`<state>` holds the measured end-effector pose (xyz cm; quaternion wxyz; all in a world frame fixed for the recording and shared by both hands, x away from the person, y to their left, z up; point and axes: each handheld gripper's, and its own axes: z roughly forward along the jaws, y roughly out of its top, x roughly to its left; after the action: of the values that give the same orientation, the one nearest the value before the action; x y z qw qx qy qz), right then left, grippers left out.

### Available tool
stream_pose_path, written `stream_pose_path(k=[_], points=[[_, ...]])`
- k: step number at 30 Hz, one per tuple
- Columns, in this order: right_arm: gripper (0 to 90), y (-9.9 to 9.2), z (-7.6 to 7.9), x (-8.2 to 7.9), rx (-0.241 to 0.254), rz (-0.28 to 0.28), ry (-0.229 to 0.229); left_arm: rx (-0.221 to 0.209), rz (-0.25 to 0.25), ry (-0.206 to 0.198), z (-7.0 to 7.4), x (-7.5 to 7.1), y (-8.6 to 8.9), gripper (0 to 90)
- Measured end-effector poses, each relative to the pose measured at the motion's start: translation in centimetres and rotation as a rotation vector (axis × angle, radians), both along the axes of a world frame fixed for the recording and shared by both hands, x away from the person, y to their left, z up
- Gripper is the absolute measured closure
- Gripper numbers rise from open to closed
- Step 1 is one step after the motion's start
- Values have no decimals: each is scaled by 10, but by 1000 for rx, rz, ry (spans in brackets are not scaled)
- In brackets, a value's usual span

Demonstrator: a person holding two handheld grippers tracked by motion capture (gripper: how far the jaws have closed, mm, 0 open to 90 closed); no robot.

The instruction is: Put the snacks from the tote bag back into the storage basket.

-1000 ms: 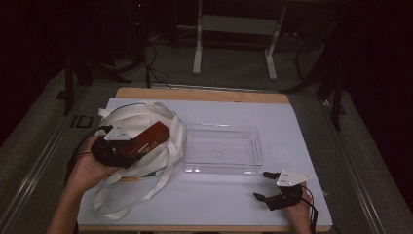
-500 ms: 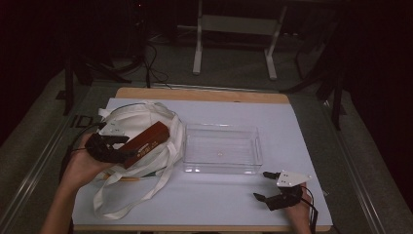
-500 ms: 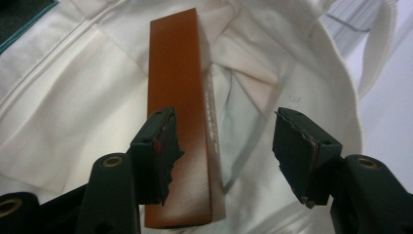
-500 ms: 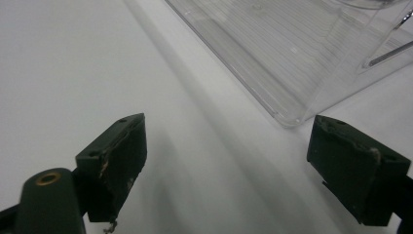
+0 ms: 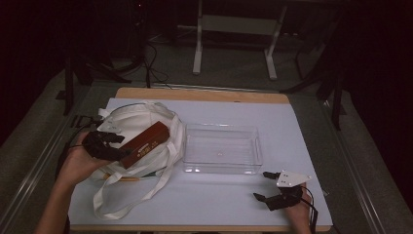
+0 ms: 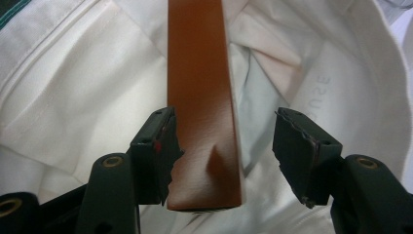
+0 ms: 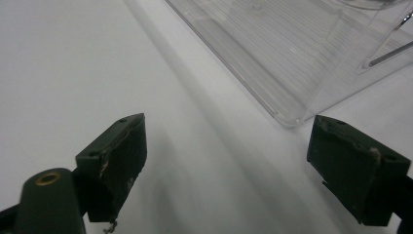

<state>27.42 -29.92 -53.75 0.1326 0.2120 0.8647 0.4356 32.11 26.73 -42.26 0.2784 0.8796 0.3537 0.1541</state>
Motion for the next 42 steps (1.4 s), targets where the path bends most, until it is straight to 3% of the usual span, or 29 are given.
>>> stream_pose_path(k=[15,42], points=[[147,0,0,0,-5,1,-3,32,-5,38,-6,11,-2,412],[147,1,0,0,-7,1,-6,81,-9,145,-21,37,-6,390]])
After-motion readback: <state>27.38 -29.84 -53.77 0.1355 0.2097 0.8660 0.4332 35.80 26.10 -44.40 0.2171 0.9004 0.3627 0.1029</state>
